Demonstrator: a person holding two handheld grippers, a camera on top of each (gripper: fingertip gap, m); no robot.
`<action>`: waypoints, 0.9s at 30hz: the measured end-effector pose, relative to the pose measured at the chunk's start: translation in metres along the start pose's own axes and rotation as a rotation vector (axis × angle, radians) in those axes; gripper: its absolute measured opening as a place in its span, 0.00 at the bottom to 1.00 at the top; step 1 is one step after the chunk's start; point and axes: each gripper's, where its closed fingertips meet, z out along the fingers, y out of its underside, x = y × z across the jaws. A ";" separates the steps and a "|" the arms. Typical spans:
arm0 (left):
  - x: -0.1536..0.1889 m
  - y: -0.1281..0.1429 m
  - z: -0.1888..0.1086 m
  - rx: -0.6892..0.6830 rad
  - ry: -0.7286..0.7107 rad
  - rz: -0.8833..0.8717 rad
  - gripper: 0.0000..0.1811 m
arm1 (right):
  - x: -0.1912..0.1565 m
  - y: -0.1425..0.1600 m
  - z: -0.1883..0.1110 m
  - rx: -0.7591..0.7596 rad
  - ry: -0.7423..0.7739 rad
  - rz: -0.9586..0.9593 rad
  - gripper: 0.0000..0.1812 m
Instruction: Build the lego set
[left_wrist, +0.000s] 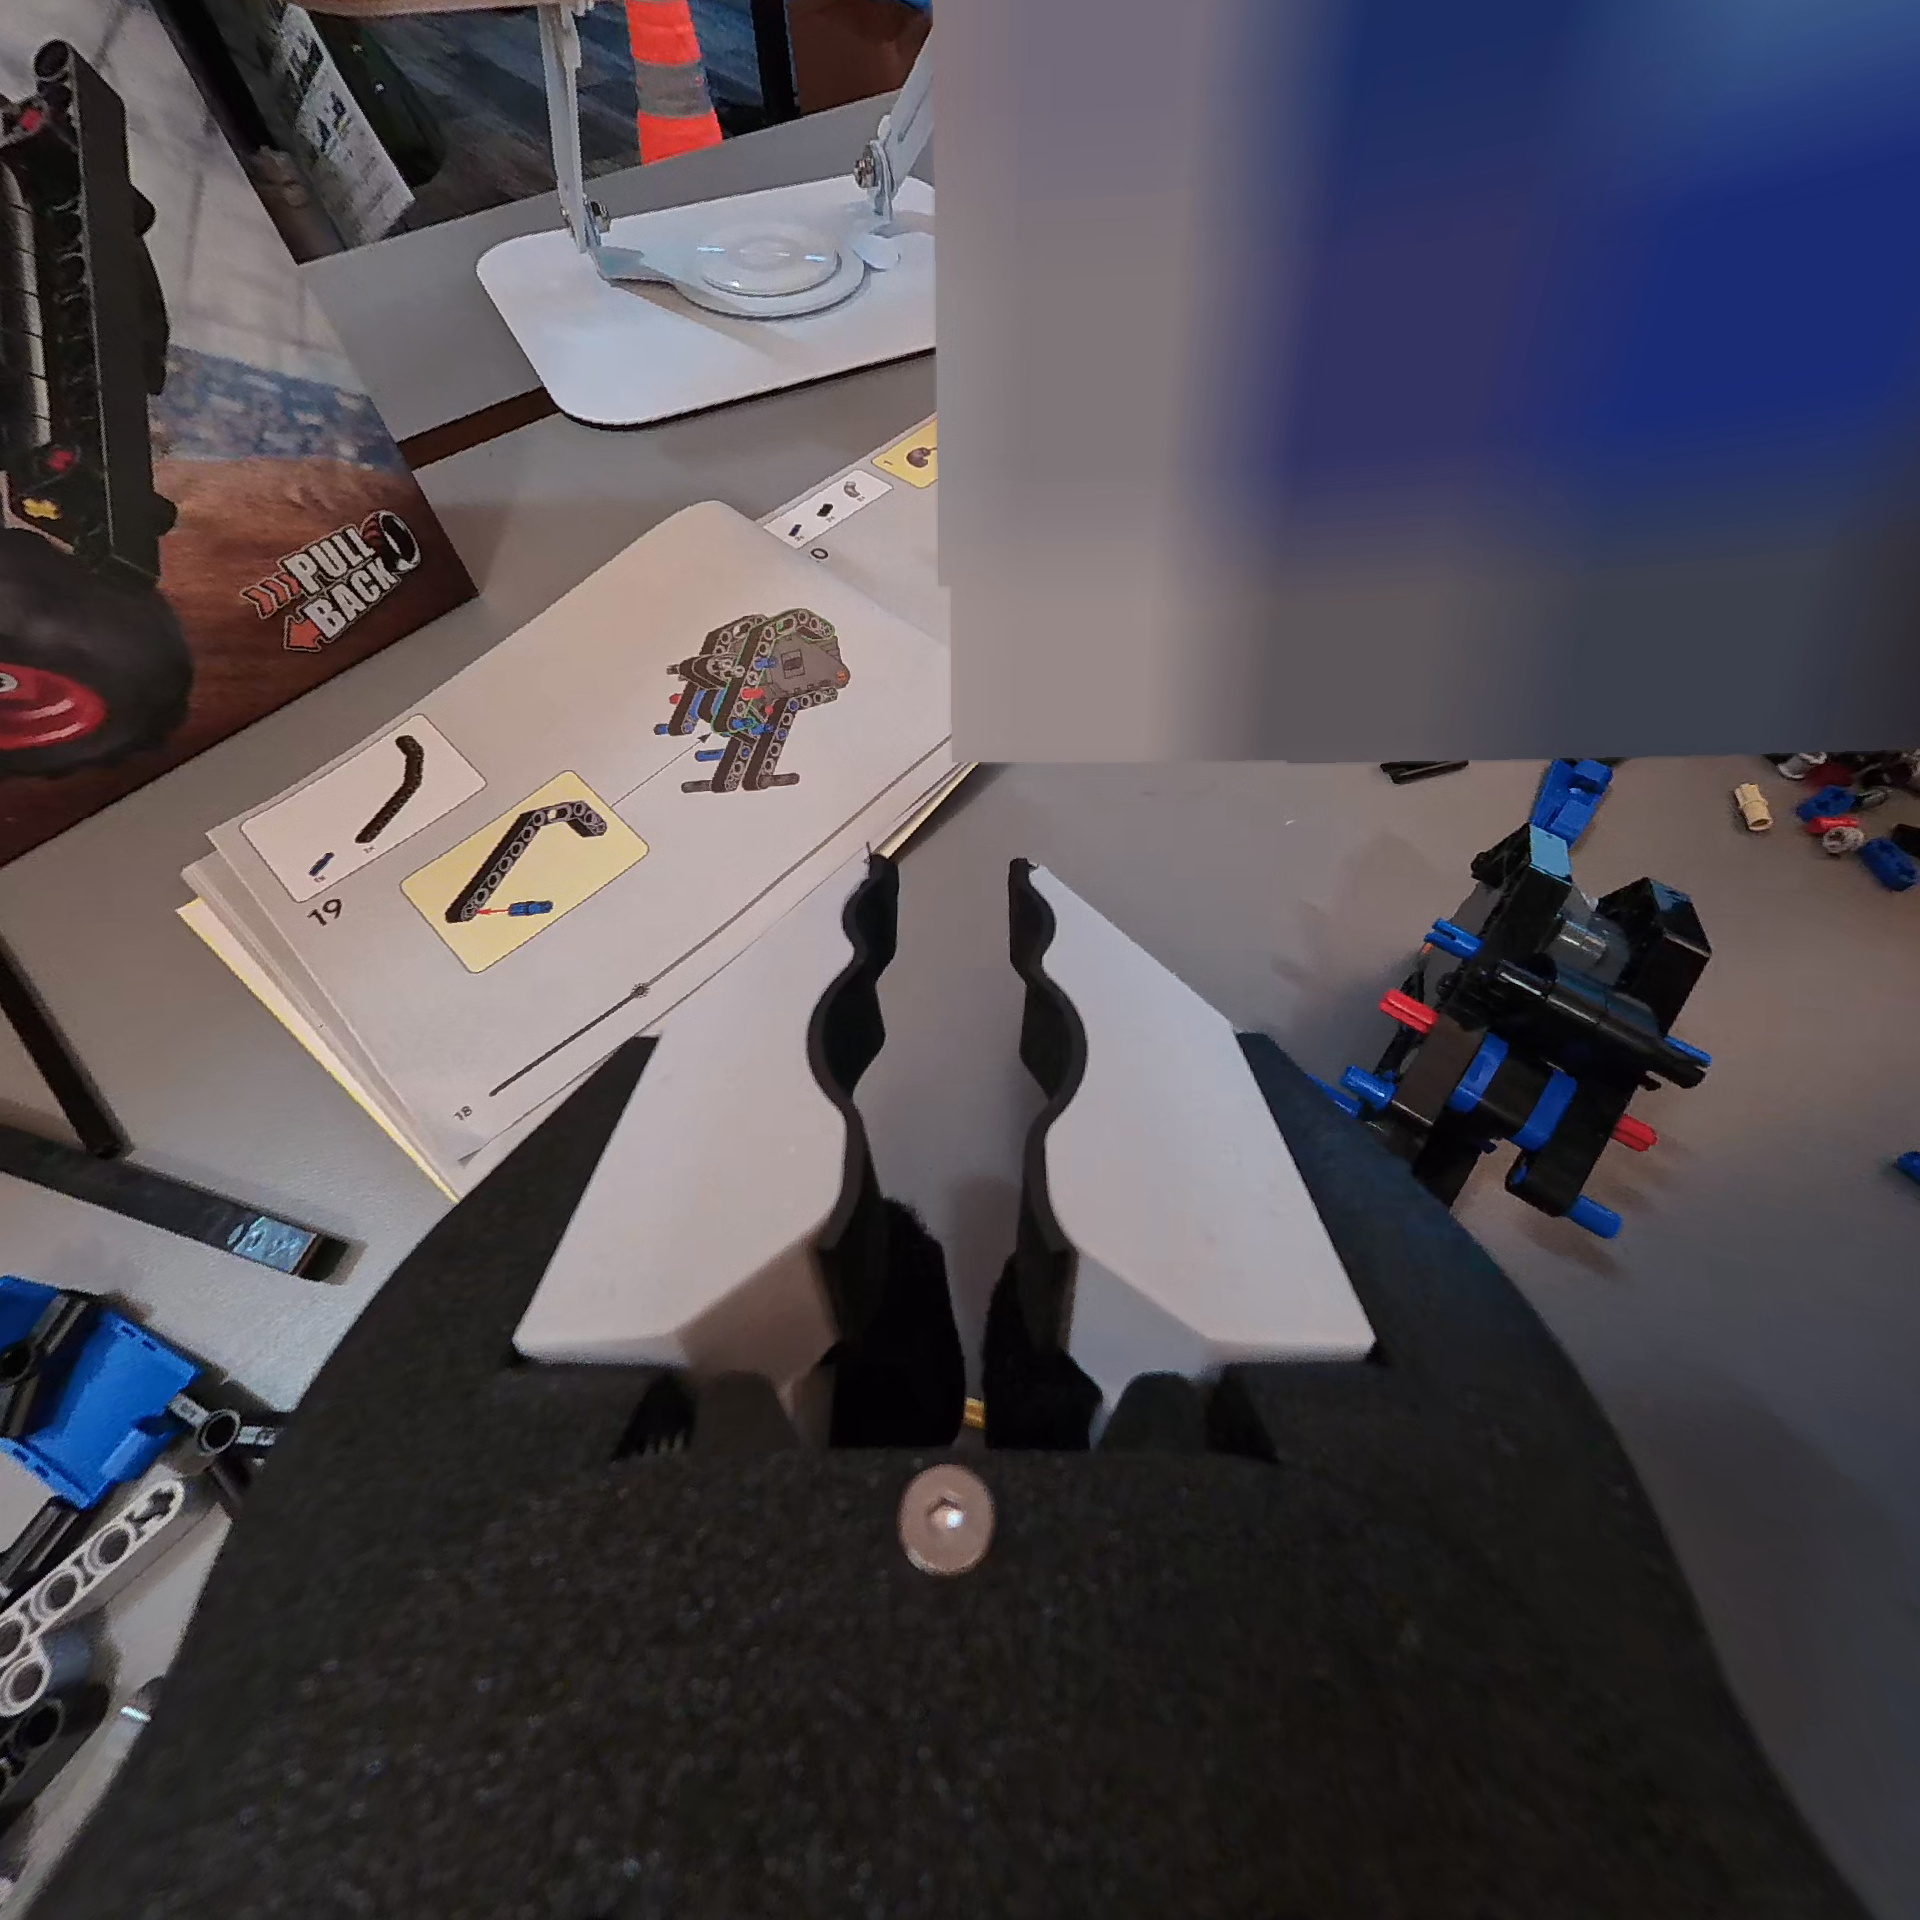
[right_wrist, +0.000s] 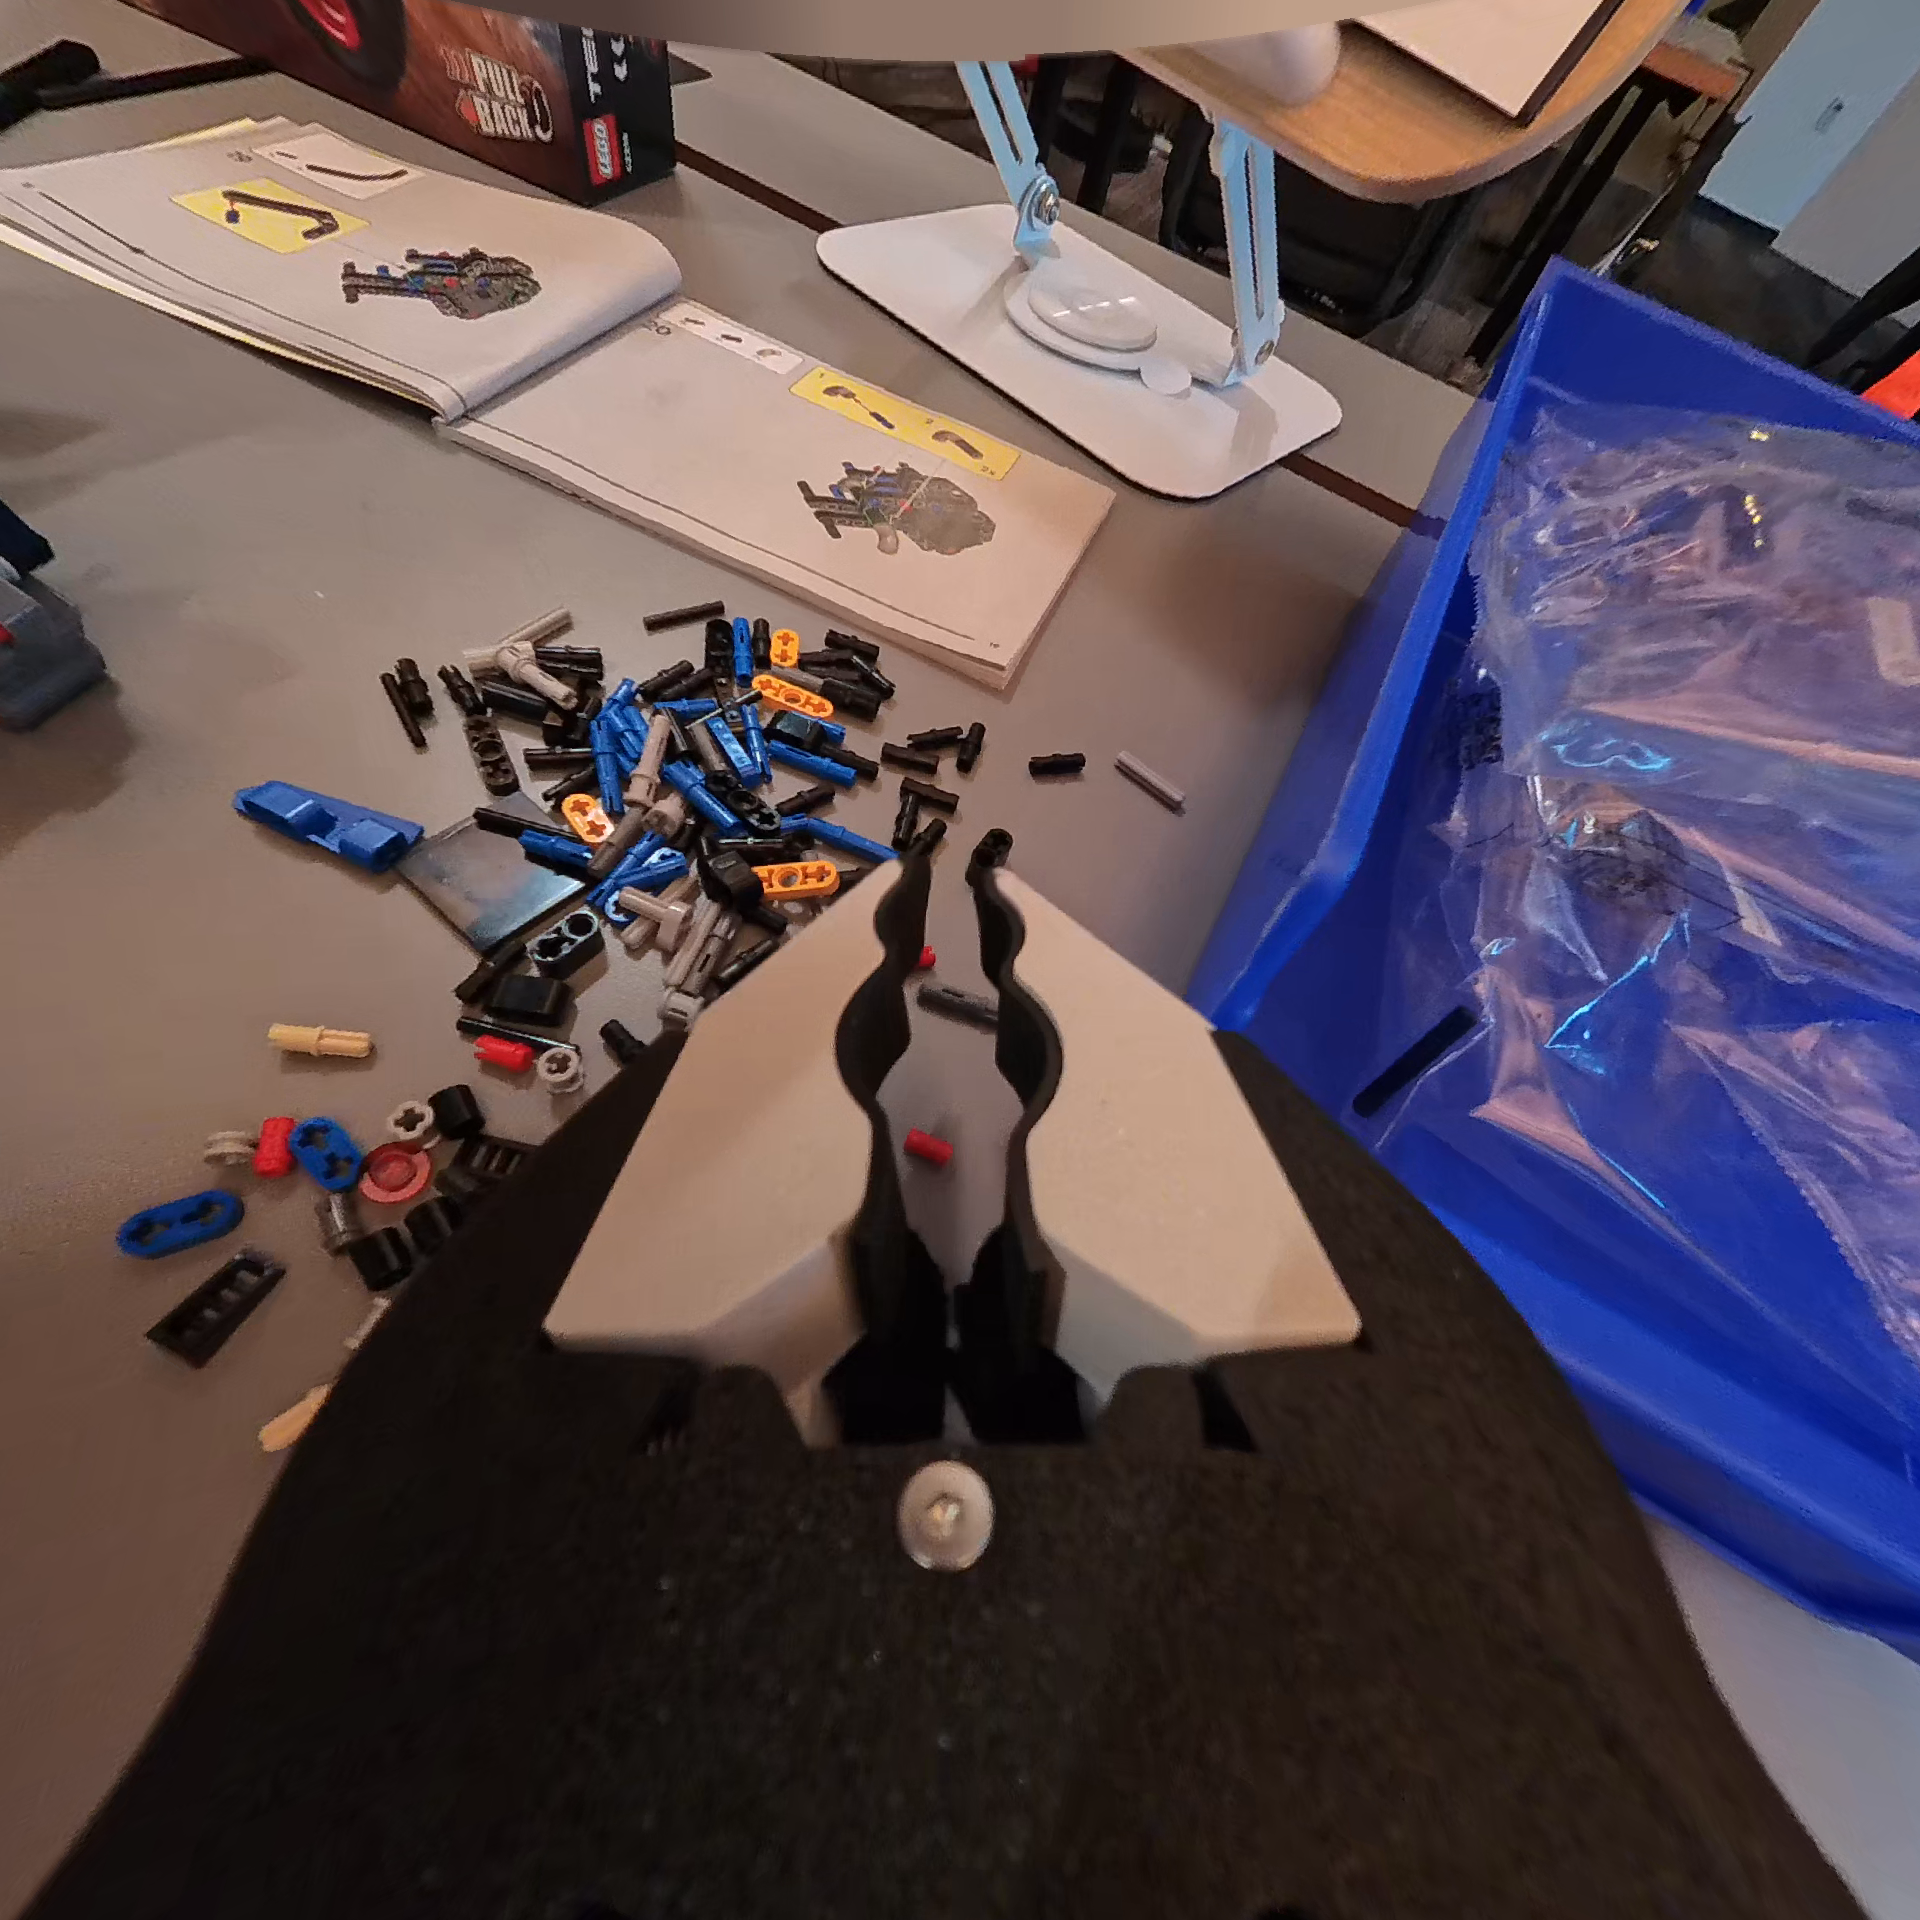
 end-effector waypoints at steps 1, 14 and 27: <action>0.001 -0.001 -0.001 0.001 0.001 0.003 0.11 | 0.000 -0.001 0.000 0.004 -0.005 0.005 0.05; 0.010 -0.015 -0.017 0.045 -0.026 0.077 0.11 | -0.007 -0.003 -0.005 0.030 -0.020 0.006 0.05; 0.038 -0.022 -0.038 0.138 0.006 0.075 0.10 | 0.008 0.034 -0.066 -0.164 0.003 0.097 0.09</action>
